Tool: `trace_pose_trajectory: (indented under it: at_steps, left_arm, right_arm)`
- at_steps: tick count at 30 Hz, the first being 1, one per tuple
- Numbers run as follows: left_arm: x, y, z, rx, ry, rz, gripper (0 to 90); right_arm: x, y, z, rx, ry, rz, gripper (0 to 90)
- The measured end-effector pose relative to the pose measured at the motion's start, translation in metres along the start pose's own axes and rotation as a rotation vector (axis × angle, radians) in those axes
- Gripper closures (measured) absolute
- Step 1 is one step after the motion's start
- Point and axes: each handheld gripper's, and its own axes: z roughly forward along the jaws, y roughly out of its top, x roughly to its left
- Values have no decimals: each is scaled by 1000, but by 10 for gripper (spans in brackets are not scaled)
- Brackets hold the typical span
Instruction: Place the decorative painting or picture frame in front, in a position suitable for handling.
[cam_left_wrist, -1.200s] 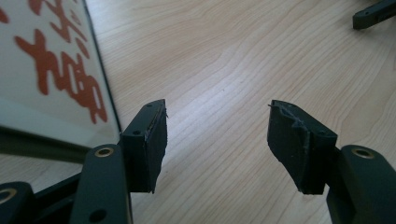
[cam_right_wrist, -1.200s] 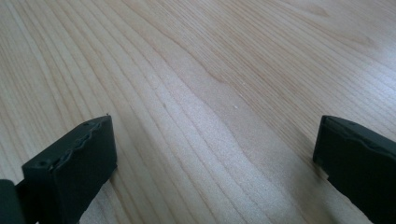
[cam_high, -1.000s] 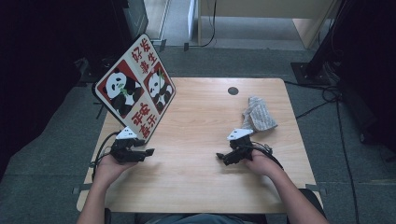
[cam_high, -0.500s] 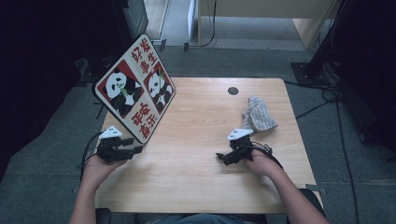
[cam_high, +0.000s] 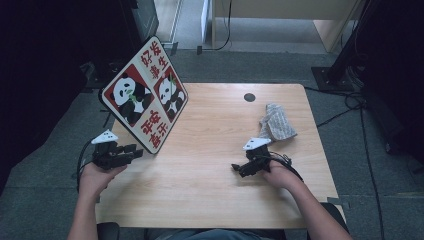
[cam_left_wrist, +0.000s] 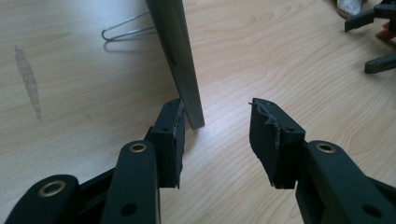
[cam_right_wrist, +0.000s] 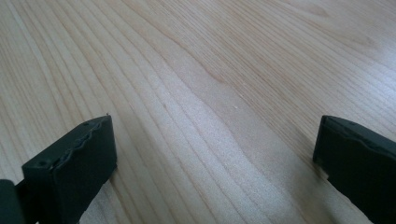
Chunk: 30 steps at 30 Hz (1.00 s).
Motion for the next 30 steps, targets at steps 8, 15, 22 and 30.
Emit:
trace_pose_trajectory:
  at_steps: [8,15,22,30]
  left_arm:
    - [6,18,-7,-15,-2,6,578]
    - [13,24,-17,-24,3,-22,579]
    - [18,46,-28,-24,6,-37,577]
    - [19,75,-40,-28,-12,-9,575]
  right_arm:
    - [0,0,0,-1,1,-2,0]
    - [1,0,0,-2,-1,-3,0]
    - [1,-1,0,-2,-2,1,0]
    - [2,-1,-1,-3,-2,0,0]
